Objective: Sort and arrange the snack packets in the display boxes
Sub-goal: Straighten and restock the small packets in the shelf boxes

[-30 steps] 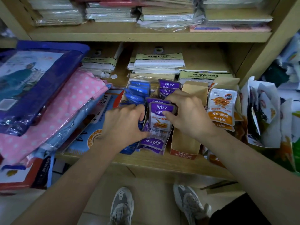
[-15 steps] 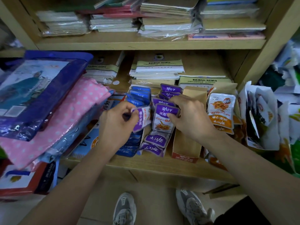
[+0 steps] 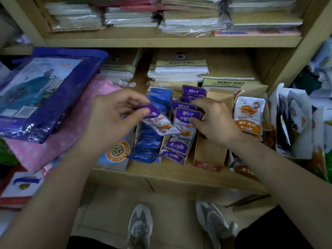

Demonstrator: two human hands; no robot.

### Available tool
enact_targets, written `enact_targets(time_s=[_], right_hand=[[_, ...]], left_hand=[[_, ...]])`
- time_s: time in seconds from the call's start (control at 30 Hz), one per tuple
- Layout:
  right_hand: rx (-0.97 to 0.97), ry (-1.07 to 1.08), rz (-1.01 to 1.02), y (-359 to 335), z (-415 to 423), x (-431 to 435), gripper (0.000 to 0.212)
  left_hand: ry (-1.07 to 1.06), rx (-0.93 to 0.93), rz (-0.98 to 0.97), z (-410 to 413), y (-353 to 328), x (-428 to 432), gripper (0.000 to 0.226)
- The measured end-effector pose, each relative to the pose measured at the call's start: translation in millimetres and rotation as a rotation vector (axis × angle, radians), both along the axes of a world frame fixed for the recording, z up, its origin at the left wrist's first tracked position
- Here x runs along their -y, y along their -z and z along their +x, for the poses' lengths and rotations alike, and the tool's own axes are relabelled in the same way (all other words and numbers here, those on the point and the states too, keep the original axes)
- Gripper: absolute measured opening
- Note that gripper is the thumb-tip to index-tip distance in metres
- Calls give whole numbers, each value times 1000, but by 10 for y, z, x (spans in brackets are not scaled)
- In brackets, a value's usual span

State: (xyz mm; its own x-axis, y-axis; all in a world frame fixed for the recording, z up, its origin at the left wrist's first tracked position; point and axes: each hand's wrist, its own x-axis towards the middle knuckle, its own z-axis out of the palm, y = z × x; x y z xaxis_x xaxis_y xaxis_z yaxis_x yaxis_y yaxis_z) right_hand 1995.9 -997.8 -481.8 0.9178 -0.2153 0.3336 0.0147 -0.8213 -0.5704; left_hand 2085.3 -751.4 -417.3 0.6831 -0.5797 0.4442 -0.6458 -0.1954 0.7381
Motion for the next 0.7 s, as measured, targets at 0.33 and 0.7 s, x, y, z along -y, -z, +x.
enact_targets(time_s=[0.33,0.7], right_hand=[[-77,-97,104,-52,-57,29,44],[-88,-128,61,-49,-74,-26,46]], left_hand=[[109,238,42,78,503,526,9],[45,445,7,71,640,607,11]])
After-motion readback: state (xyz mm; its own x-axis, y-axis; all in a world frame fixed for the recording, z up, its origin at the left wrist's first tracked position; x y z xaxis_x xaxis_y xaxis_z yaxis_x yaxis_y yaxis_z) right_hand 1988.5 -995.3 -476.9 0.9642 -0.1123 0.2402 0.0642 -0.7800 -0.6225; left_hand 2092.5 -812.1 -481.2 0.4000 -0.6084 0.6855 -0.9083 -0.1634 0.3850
